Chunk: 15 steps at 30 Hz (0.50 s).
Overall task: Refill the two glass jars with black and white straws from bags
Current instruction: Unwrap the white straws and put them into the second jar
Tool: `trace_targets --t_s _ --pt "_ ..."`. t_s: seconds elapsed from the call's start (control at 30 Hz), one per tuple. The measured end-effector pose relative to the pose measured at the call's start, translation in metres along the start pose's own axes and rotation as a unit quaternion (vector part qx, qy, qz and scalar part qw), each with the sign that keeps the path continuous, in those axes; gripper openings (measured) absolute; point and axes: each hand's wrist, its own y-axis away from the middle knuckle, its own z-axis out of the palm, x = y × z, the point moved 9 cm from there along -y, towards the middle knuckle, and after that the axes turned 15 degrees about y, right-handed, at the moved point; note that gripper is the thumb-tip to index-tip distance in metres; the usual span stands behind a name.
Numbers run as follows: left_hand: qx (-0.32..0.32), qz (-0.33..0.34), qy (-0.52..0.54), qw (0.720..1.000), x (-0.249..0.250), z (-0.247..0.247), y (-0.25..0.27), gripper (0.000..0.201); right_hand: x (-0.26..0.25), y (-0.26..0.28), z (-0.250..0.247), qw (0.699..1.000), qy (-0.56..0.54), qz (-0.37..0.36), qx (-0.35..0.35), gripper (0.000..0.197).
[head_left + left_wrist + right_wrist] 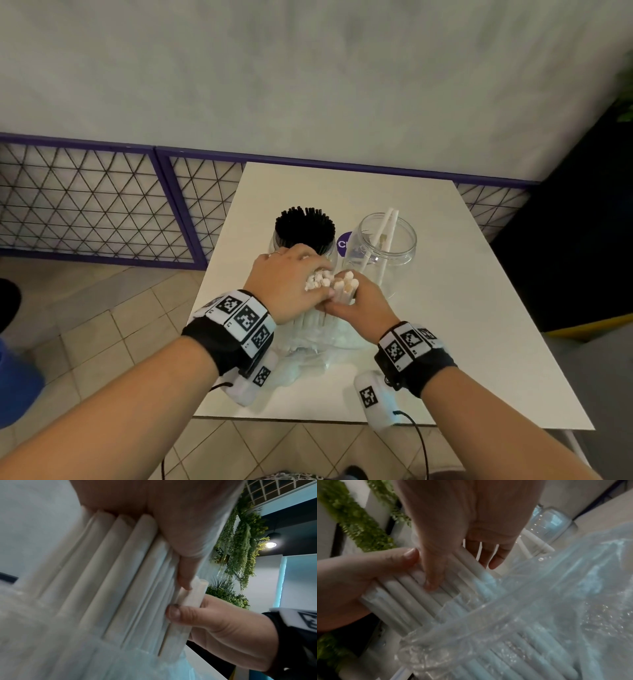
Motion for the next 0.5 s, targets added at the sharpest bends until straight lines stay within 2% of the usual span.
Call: trace_targets --t_s 0.1,0.23,0.33,0.5 --pt "0.022 0.000 0.003 1.000 -0.004 -0.003 -0.001 0.049 0.004 0.000 -0.001 0.999 -0.046 0.021 0.004 0.028" --pt "0.034 0.007 -0.014 0.999 -0.008 -0.003 -0.002 0.054 0.002 -0.001 -0.010 0.995 -0.089 0.029 0.024 0.015" --pt "0.042 0.006 -0.030 0.999 -0.008 -0.003 -0.003 0.047 -0.004 -0.001 -0.018 0.994 -0.098 0.031 0.044 0.015" --pt "0.048 0.000 -0.030 0.998 -0.007 -0.004 -0.008 0.056 -0.019 -0.005 -0.035 0.993 -0.108 0.014 0.050 0.021"
